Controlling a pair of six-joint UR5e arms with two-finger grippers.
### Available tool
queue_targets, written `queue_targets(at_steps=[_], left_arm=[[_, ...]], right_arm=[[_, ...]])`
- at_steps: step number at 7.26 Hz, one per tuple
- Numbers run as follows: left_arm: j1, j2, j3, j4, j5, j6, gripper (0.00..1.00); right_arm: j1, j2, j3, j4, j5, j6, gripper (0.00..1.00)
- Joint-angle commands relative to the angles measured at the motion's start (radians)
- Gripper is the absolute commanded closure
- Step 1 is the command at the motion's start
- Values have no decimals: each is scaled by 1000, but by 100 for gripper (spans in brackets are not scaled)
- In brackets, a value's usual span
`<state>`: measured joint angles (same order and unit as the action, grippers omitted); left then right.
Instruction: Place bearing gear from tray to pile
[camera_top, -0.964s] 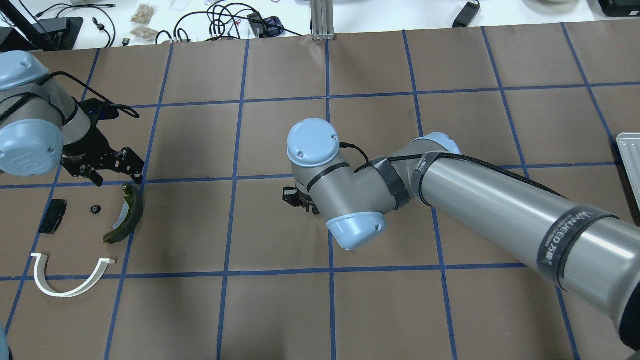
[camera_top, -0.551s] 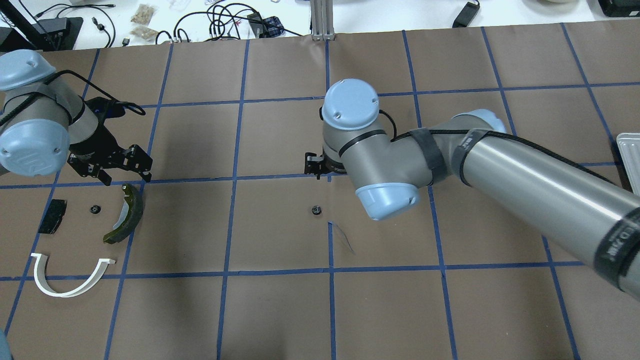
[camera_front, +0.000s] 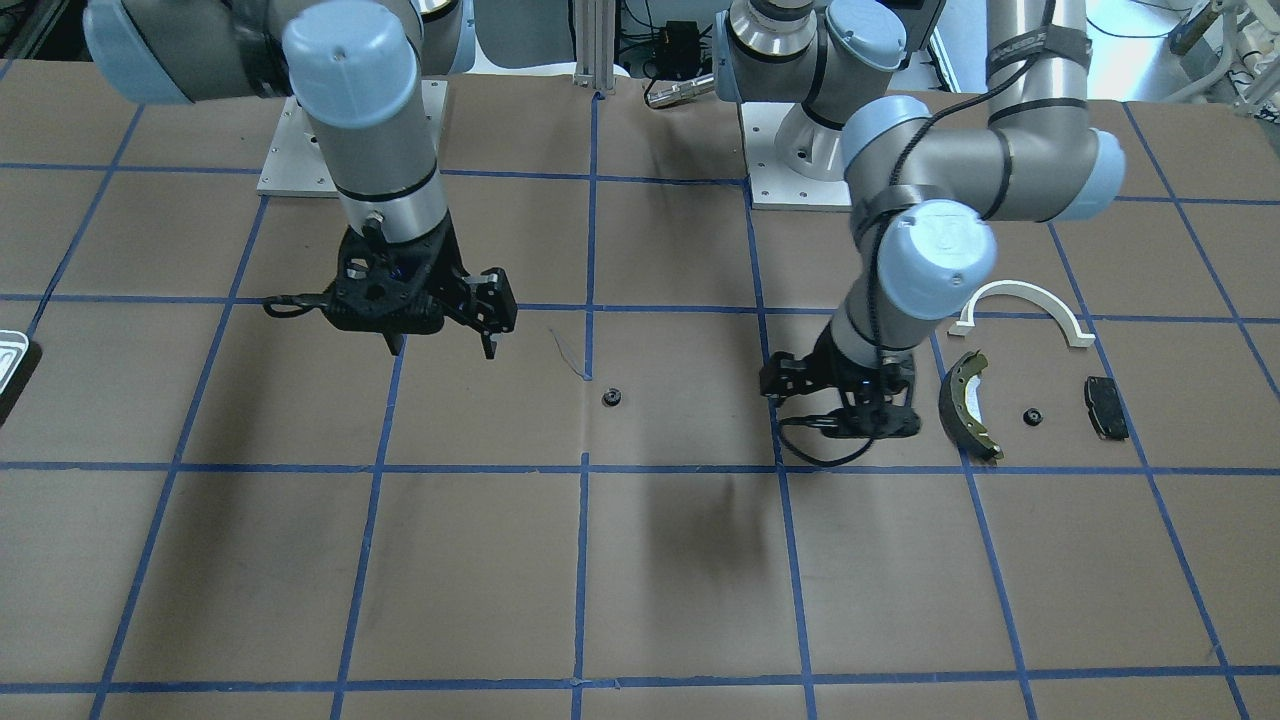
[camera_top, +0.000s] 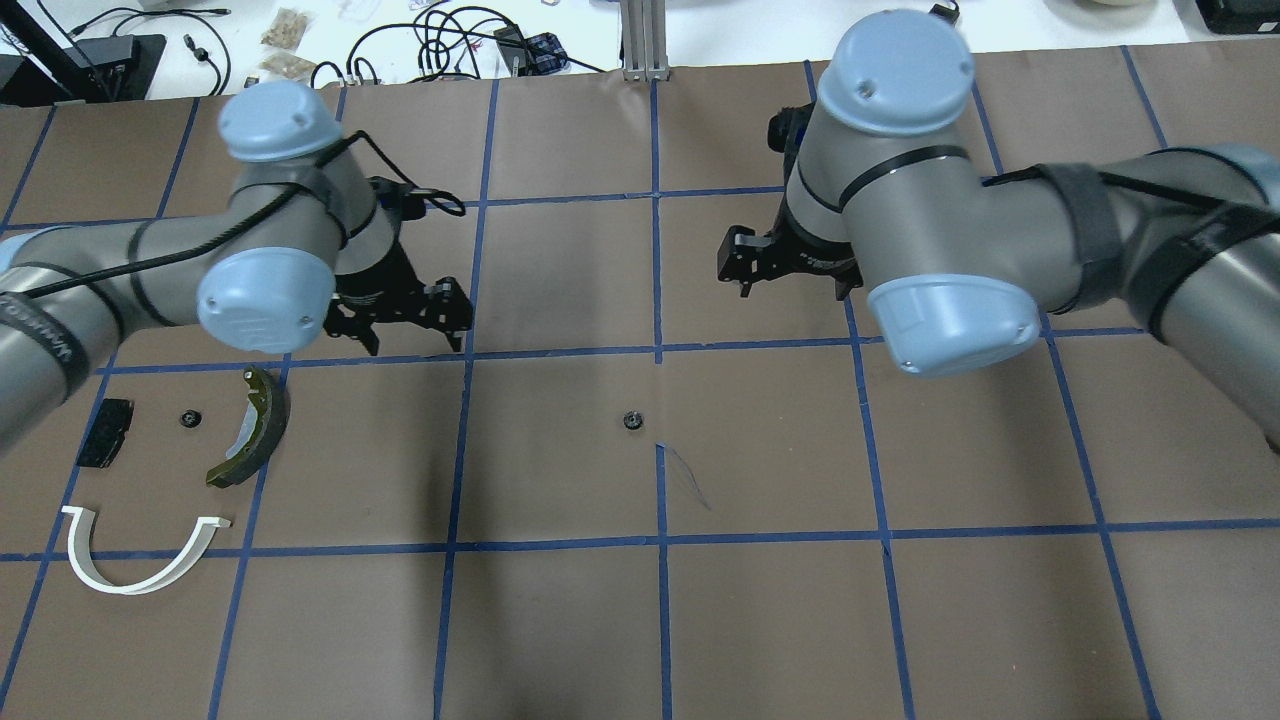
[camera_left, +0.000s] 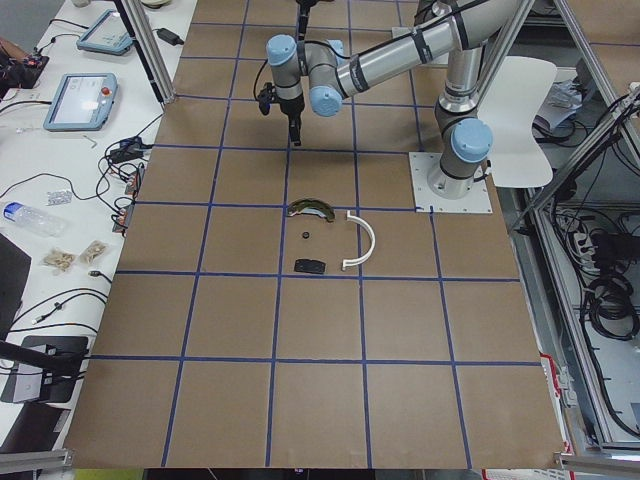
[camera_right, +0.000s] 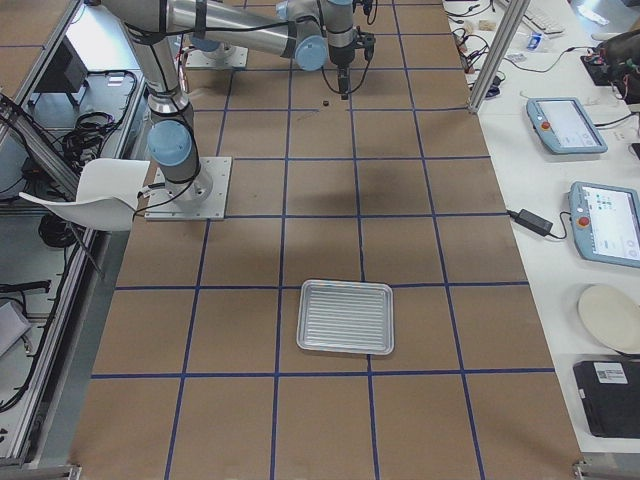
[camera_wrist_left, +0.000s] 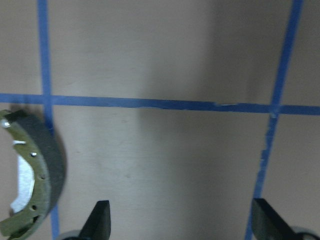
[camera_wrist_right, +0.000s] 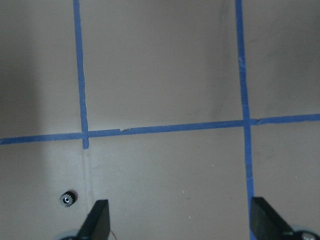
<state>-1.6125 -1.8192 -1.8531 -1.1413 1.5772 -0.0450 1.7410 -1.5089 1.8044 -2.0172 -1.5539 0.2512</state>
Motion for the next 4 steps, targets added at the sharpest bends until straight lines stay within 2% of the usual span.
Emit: queue_targets(at_steps=[1, 2, 4], left_arm=[[-236, -60, 3, 101, -12, -184, 0], [-300, -93, 2, 138, -14, -253, 1], [-365, -141, -9, 217, -20, -378, 1]], right_arm=[[-32, -54, -189, 299, -9, -4, 0], [-79, -54, -270, 439, -11, -13, 0], [-146, -57, -272, 453, -5, -162, 0]])
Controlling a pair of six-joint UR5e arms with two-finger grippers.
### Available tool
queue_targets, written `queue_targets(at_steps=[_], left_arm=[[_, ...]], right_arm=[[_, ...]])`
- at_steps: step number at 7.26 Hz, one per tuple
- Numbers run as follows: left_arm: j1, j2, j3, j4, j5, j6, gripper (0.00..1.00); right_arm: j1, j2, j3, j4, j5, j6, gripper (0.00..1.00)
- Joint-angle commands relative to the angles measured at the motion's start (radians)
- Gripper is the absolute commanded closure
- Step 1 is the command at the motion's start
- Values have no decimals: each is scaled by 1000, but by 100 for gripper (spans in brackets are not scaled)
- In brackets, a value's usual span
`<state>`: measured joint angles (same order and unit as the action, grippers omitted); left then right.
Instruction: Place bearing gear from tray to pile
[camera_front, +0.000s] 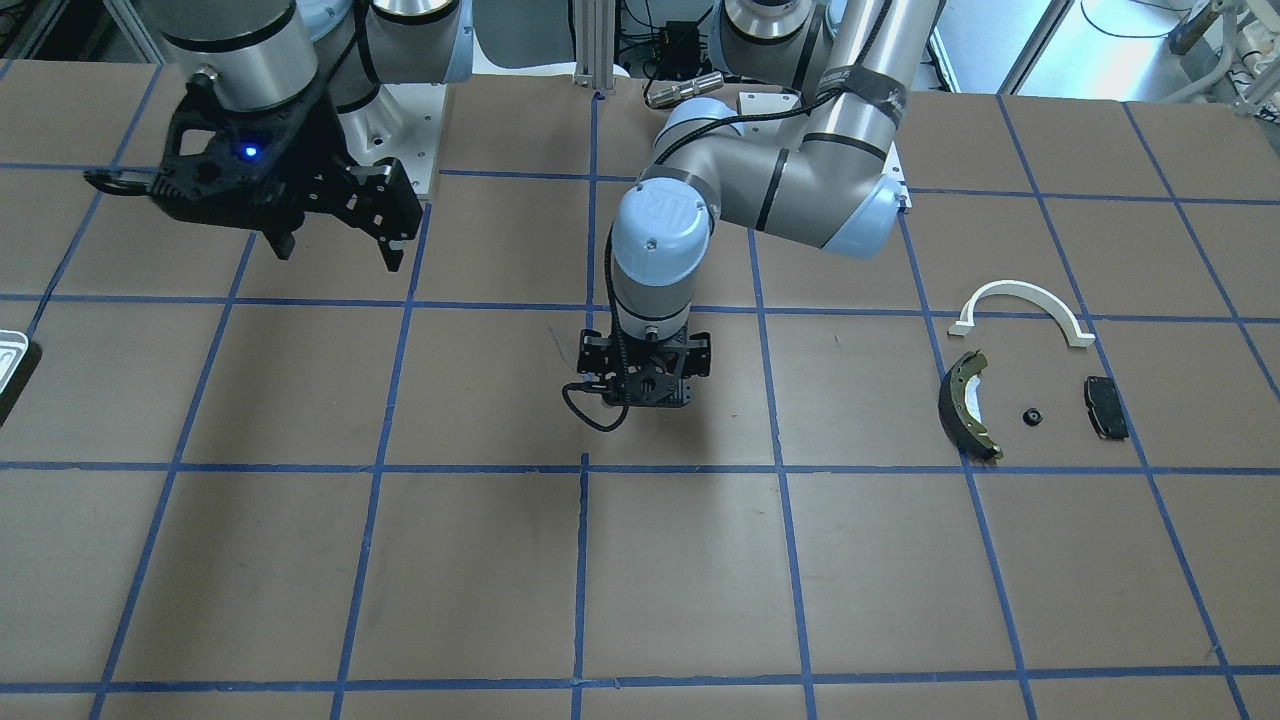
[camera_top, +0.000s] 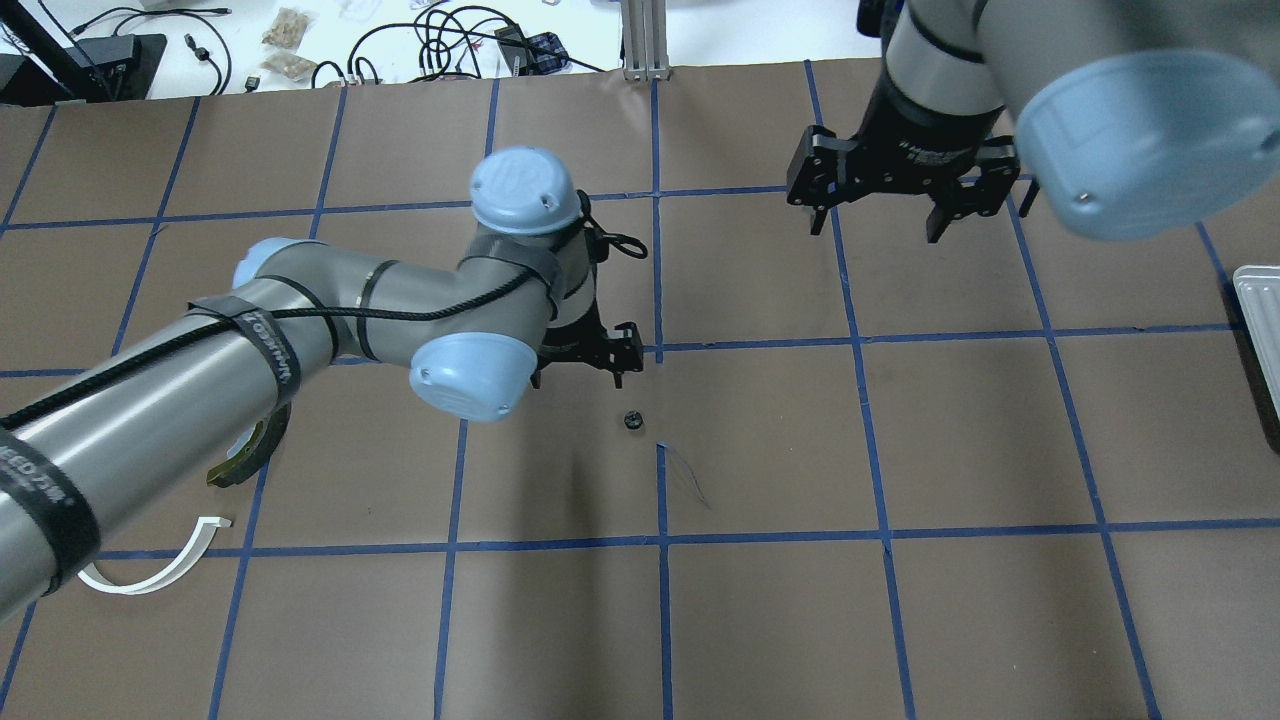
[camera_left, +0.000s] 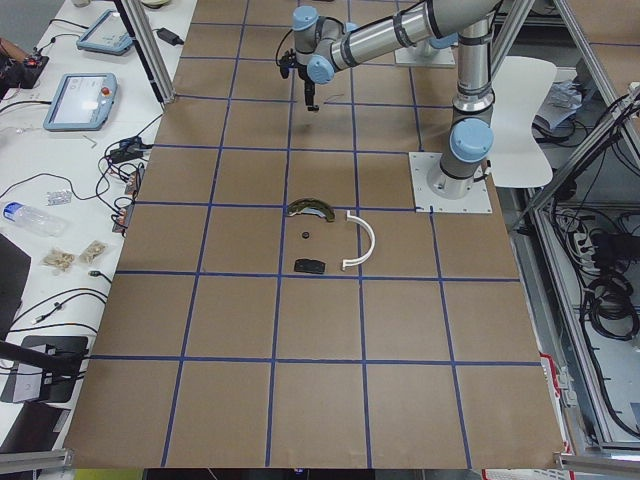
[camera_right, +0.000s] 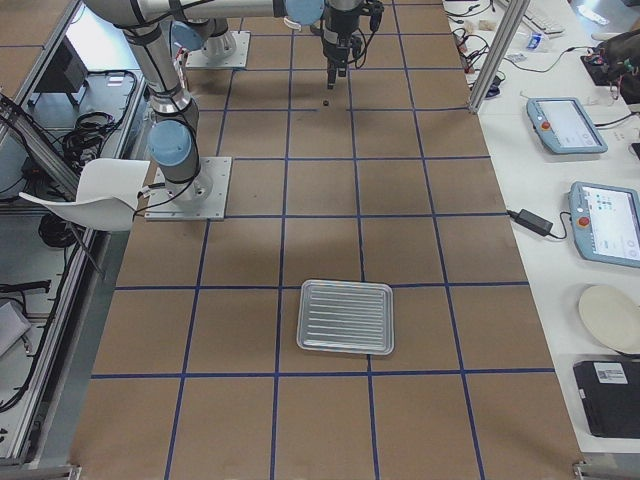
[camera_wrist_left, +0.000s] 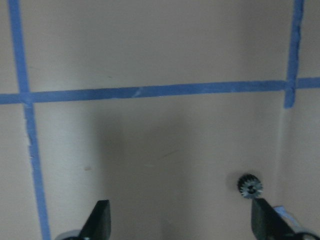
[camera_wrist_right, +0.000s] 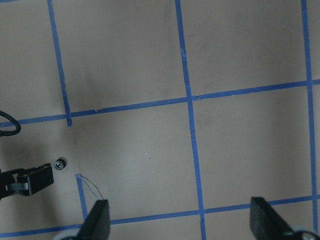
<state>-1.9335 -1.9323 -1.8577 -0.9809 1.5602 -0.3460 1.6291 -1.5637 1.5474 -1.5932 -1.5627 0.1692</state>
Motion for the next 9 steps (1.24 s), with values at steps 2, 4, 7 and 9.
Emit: queue_targets(at_steps=[2, 4, 7, 9], left_arm=[[-45, -74, -11, 95, -2, -85, 1], [-47, -99, -14, 139, -5, -90, 5], [-48, -93, -15, 128, -5, -91, 73], [-48, -88, -15, 122, -3, -91, 100]], right_arm=[[-37, -12, -7, 21, 1, -88, 0], [-49, -7, -6, 35, -2, -120, 0], [-43, -64, 15, 16, 4, -293, 0], [-41, -70, 19, 41, -4, -269, 0]])
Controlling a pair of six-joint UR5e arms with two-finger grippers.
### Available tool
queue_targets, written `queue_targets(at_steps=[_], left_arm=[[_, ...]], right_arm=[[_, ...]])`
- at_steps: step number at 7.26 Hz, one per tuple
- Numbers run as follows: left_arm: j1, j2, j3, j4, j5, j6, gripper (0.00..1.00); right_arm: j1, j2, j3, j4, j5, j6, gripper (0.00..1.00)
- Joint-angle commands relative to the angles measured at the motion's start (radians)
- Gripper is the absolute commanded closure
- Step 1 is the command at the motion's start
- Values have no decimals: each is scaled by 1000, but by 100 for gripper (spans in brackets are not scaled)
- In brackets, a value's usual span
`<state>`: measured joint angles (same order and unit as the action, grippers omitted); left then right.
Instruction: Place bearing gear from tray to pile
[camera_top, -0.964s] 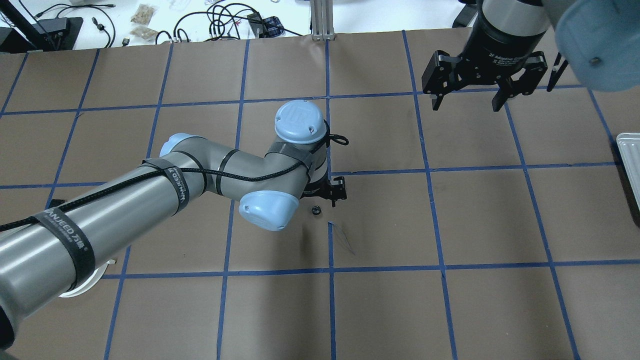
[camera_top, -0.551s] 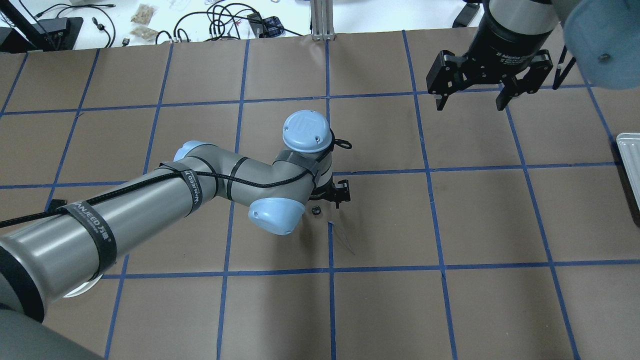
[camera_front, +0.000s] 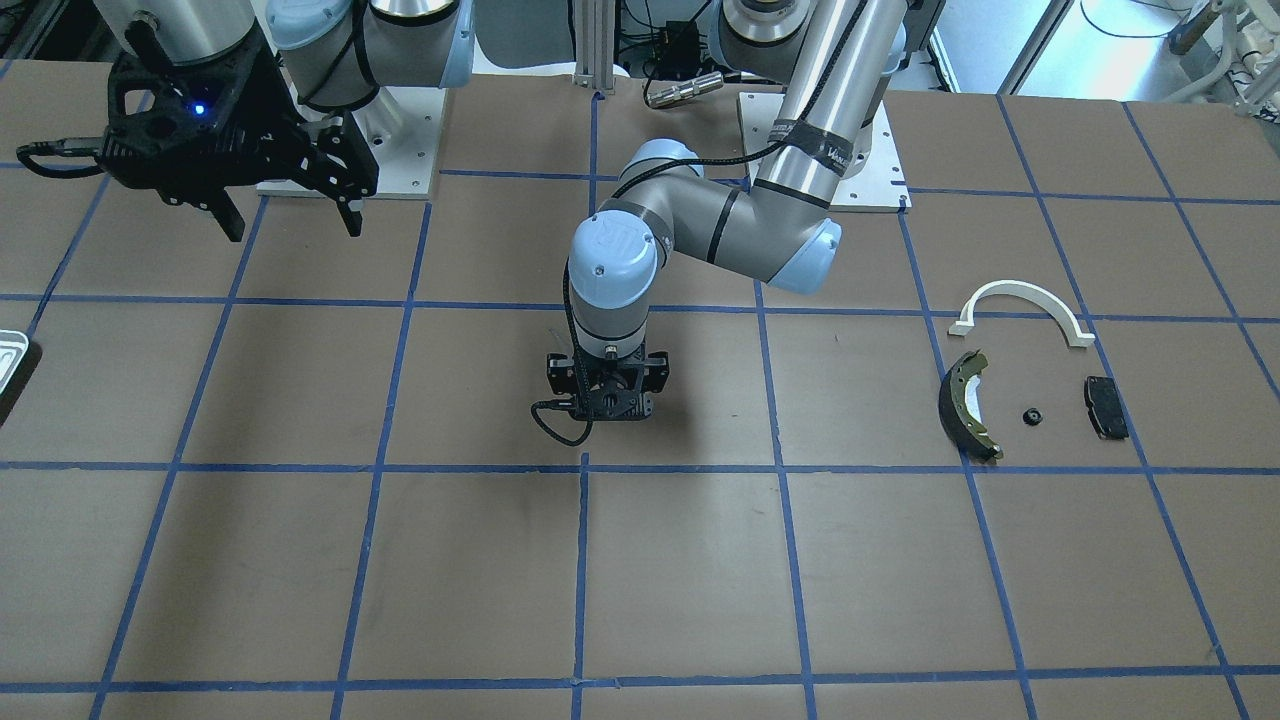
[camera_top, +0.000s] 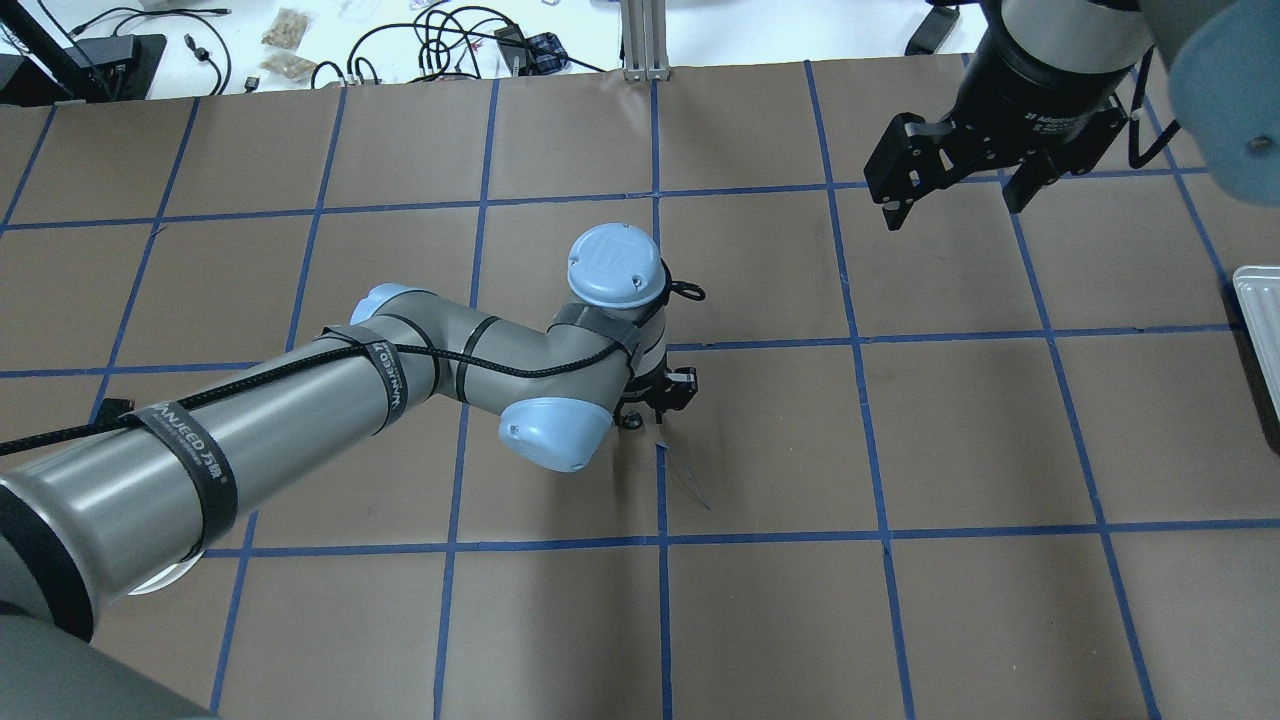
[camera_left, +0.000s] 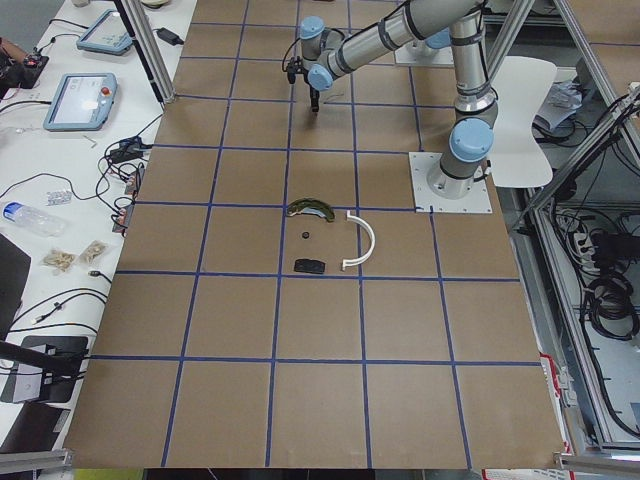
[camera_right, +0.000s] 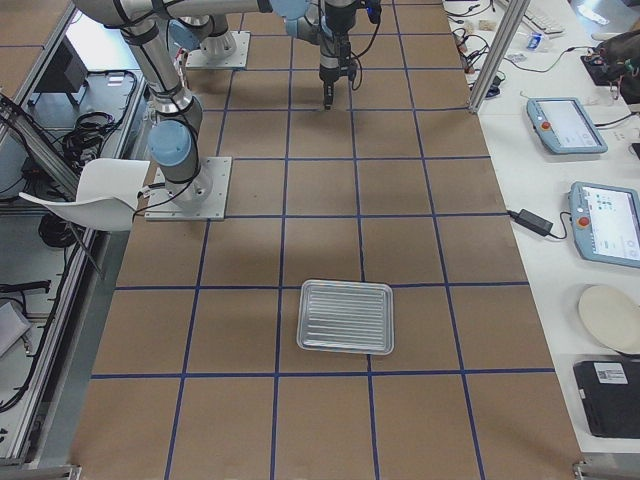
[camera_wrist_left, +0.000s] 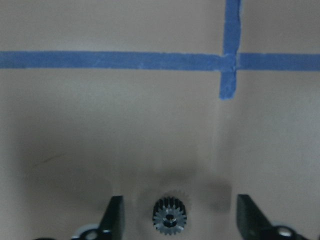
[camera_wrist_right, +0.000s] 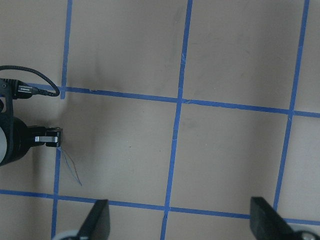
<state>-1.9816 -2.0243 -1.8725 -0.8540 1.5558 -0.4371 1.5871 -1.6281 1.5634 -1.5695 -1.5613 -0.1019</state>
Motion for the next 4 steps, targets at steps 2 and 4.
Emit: queue_targets(at_steps=[2, 4], left_arm=[[3, 7, 1, -5, 0, 1, 100], [59, 33, 45, -38, -58, 9, 100]], right_arm=[[4, 1, 0, 19, -43, 7, 0], [7, 2, 3, 20, -69, 42, 0]])
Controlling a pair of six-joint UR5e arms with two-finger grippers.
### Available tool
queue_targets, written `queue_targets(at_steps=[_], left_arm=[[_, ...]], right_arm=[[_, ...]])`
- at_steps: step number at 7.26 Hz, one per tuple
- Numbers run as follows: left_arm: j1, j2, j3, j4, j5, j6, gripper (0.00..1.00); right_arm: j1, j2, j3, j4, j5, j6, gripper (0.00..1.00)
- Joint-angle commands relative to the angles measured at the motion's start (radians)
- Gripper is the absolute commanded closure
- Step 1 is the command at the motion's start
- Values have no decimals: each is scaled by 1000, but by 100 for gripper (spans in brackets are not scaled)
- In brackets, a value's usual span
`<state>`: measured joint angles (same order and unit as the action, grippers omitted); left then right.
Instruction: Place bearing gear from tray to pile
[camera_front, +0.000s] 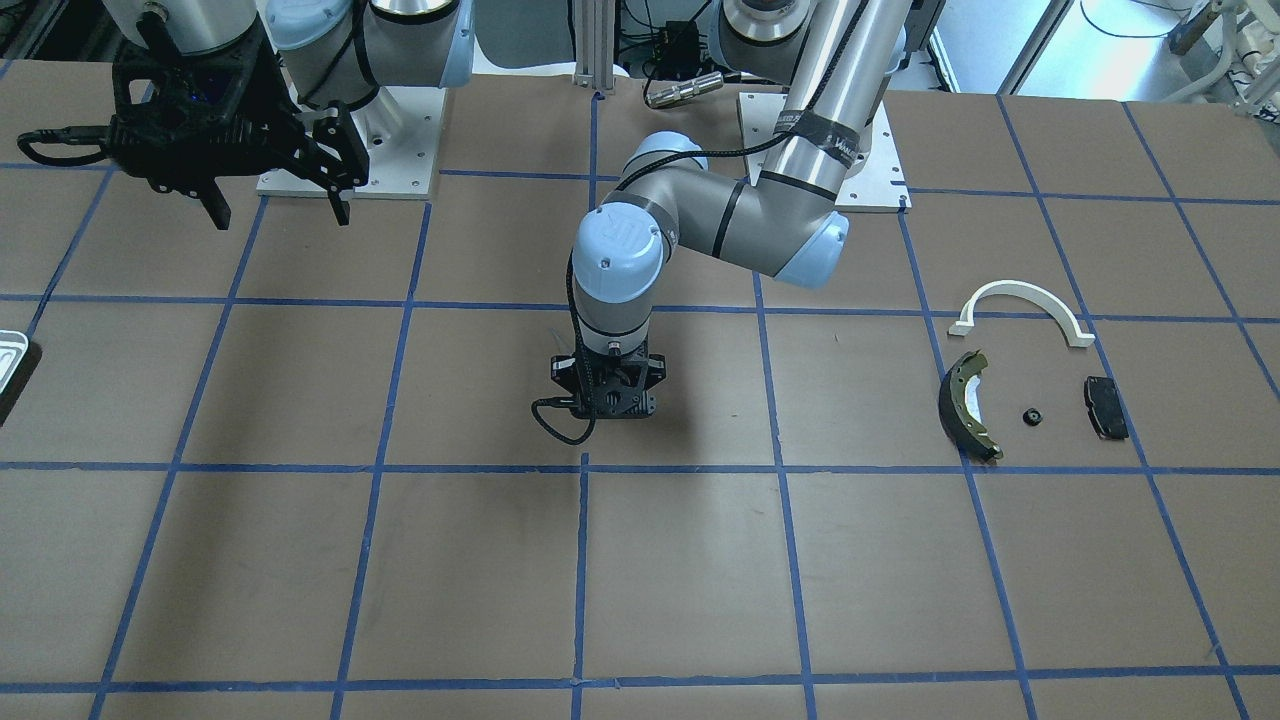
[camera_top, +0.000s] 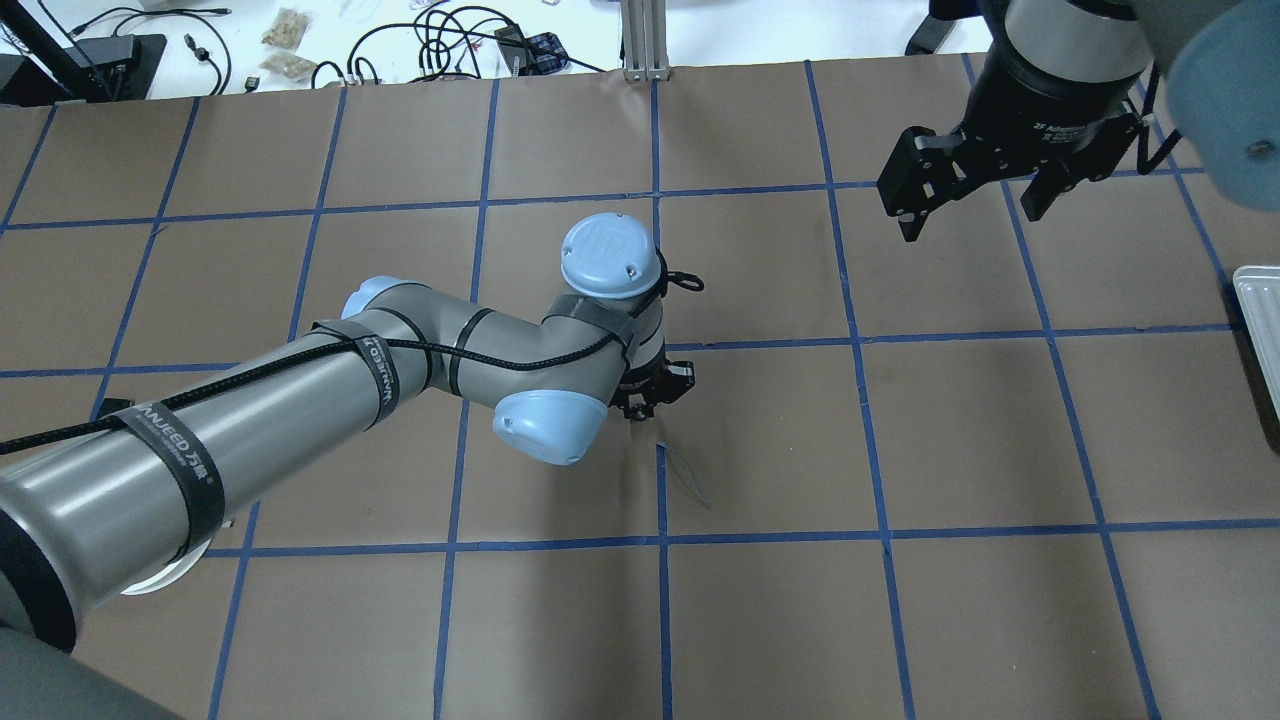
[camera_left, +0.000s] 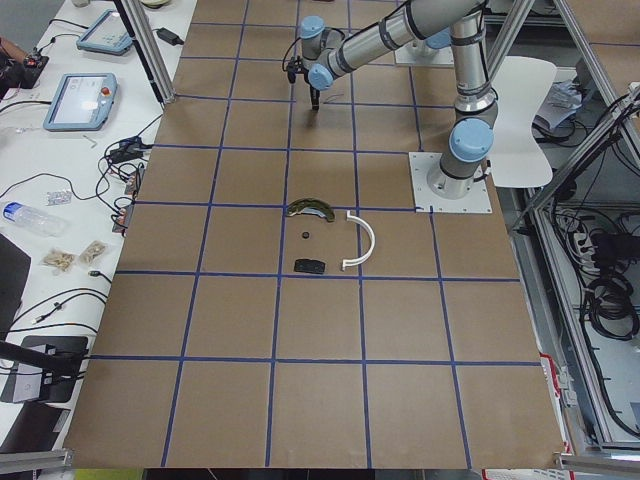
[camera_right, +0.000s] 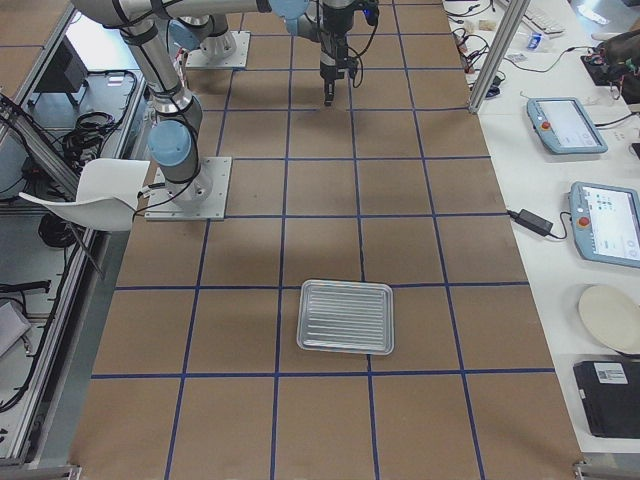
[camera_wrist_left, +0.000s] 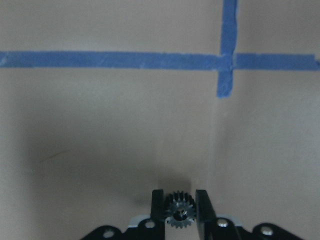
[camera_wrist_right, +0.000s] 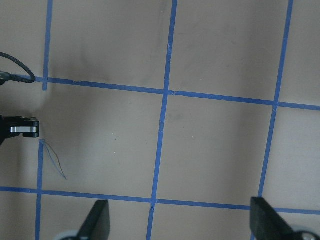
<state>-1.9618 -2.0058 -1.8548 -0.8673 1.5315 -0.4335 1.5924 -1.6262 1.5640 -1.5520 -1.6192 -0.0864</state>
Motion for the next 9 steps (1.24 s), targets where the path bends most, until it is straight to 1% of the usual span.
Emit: queue_targets(at_steps=[1, 2, 3, 4, 5, 6, 7, 8, 9], left_arm=[[119, 34, 69, -153, -45, 127, 100], [209, 70, 109, -293, -39, 268, 100], [283, 112, 130, -417, 5, 407, 100], [364, 148, 137, -479, 63, 518, 100], [461, 172, 135, -505, 84, 606, 100], [547, 186, 137, -524, 88, 675, 100], [625, 186, 137, -557, 119, 767, 100], [706, 176, 141, -562, 137, 864, 100], [803, 151, 143, -535, 137, 953, 100]], right_arm=[[1, -1, 2, 3, -11, 30, 0], [1, -6, 13, 4, -13, 30, 0], [0, -6, 28, -14, -5, 24, 0], [0, -7, 19, -16, -14, 30, 0], [1, -21, 22, -1, -18, 33, 0], [0, -30, 28, -13, -18, 33, 0], [1, -34, 25, -14, -13, 37, 0], [1, -34, 27, -14, -16, 39, 0], [1, -35, 30, -8, -16, 43, 0]])
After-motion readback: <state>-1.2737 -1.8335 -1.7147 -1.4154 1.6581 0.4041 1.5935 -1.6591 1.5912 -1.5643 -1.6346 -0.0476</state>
